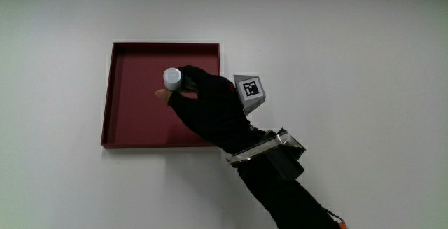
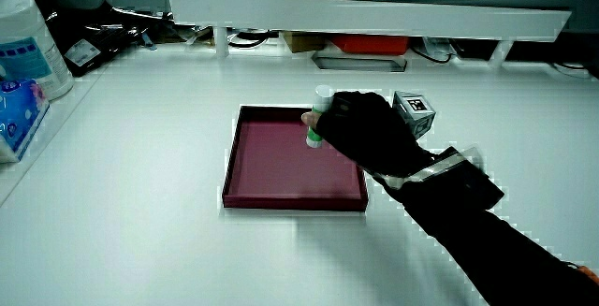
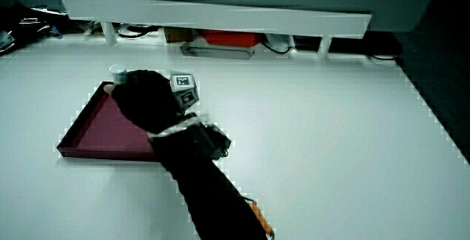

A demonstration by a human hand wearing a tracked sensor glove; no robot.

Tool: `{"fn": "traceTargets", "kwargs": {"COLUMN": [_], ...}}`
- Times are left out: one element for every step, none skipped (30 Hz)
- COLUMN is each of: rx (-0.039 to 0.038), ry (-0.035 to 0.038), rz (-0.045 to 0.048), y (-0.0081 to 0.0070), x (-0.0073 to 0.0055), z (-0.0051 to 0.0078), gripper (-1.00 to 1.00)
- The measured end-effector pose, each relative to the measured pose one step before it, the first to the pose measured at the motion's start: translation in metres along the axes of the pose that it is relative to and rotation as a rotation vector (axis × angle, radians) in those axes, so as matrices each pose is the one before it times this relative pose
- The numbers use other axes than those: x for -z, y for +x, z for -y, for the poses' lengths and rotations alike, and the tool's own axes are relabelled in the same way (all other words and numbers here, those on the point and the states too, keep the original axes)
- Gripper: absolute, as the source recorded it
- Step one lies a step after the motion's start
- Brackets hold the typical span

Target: Place glue stick

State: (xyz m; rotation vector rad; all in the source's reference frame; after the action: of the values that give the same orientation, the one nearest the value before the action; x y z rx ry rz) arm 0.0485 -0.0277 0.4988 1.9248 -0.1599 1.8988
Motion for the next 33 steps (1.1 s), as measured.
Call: {"fn": "traceTargets", "kwargs": {"rx": [0.01296,0.01299,0.00901,0.00463,0.01221,0.00897,0.00777,0.01195,0.02259,0.00257,0.01844,0.00991,0.01403,0.01156,0.00991,0.01335,0.02854,-0.0049,0.0149,0.00058,0.01595,0.00467,0.00676,0.002,-0.00911,0.015,-0.01122,0.00724,-0.00282,-0.00319,0.00689,-0.01433,0.01169], "ry": [-0.00414,-0.00631,-0.00611,-0.00196,-0.00297,-0.00524,-0.00253,-0.00319,-0.00716,-0.00067,-0.00232,-0.00752,-0.00455,-0.00207,-0.00708,-0.00859,-0.00443,-0.00345,0.00109,-0.00106,-0.00666,0.0018,-0.00036,-0.0088,-0.0125,0.0013,0.00628,-0.00187,0.00199,-0.00179,0.00023,0.0716,-0.07133], "rz": [0.00048,-0.01785,-0.01181,-0.01933,-0.0001,-0.00299,-0.00335,0.00253,-0.00535,0.00304,-0.00775,-0.00549,0.01123,0.01017,0.00736,0.01975,0.00667,-0.00756,0.01374,-0.00031,0.00837,-0.00677,0.01534,-0.00016,-0.01104,-0.0075,0.00157,-0.00747,0.0019,-0.00507,0.00381,0.0491,-0.04687], "y": [0.00224,0.0029,0.0042,0.00471,0.00384,0.00419,0.00352,0.00389,0.00325,0.00538,0.00342,0.0034,0.0031,0.00378,0.00097,0.001,0.00192,0.00318,0.00257,0.00094,0.00301,-0.00166,-0.00145,-0.00006,-0.00022,0.00041,0.00267,0.00008,0.00092,-0.00148,-0.00053,-0.00569,0.00785], "x": [0.00275,0.00252,0.00198,0.00191,0.00168,0.00179,0.00195,0.00156,0.00167,0.00098,0.00127,0.00114,0.00076,0.00055,0.00103,0.00031,-0.00007,0.00016,0.00008,0.00058,0.00038,0.00088,0.0004,0.00033,0.00053,-0.00022,-0.00109,-0.00025,-0.00002,0.00056,0.00002,0.00037,-0.00031], "z": [-0.0001,0.0,-0.00059,-0.00056,-0.00025,-0.00064,-0.00044,-0.00038,-0.00001,-0.00122,-0.00034,-0.00053,-0.00004,-0.00034,-0.00008,0.00029,0.00024,-0.00163,-0.00064,0.00011,-0.00072,0.00162,0.00037,-0.00151,-0.00112,0.00124,-0.00025,0.00061,-0.00065,0.00066,0.00054,0.00338,-0.00375], "gripper": [0.0,0.0,0.0,0.0,0.0,0.0,0.0,0.0,0.0,0.0,0.0,0.0,0.0,0.0,0.0,0.0,0.0,0.0,0.0,0.0,0.0,0.0,0.0,0.0,0.0,0.0,0.0,0.0,0.0,0.0,0.0,0.0,-0.03]}}
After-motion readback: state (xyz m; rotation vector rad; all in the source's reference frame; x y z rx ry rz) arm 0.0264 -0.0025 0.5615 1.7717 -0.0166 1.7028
